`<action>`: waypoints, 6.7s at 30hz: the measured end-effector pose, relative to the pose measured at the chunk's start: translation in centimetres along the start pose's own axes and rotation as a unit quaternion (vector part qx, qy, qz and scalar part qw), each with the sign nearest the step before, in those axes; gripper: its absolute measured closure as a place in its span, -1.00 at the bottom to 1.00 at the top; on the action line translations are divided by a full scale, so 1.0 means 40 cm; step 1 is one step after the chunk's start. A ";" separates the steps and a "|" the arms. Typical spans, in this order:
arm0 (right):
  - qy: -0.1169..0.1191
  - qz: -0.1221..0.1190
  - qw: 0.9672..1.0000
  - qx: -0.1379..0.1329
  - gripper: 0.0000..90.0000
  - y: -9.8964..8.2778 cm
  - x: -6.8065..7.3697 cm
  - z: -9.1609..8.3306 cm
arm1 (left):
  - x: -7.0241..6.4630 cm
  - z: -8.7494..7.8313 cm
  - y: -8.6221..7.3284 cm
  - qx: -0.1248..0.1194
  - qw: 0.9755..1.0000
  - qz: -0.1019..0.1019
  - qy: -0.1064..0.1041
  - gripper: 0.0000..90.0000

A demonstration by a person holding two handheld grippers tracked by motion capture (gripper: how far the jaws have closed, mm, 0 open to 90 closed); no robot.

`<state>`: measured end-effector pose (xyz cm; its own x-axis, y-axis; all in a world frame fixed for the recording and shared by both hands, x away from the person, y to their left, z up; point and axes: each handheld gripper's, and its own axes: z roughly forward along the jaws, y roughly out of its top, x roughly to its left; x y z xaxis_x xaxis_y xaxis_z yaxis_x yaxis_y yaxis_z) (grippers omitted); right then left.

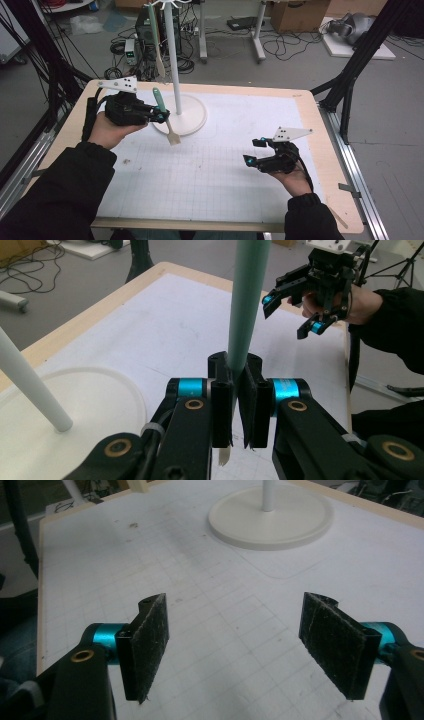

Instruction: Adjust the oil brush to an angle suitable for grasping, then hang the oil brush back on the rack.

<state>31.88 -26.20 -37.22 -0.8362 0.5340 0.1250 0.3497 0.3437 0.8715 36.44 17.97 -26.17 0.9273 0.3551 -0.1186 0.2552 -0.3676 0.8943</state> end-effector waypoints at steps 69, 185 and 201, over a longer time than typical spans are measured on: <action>-0.022 0.001 0.999 0.023 -0.46 -0.031 -0.045 0.005 | 0.217 -0.024 0.317 -0.006 1.000 -0.014 -0.015 0.87; -0.051 -0.012 0.999 -0.010 -0.54 0.000 -0.044 -0.019 | 0.076 -0.082 0.063 0.016 0.988 -0.020 0.149 -0.24; -0.061 -0.018 0.998 -0.012 -0.56 -0.001 -0.035 -0.013 | 0.041 -0.069 -0.016 0.008 0.988 -0.026 0.153 -0.46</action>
<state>32.82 -27.35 -37.17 -0.7895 0.6127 0.0363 0.3094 0.3463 0.8857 37.03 21.14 -25.73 0.7870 0.6165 -0.0253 0.3069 -0.3556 0.8828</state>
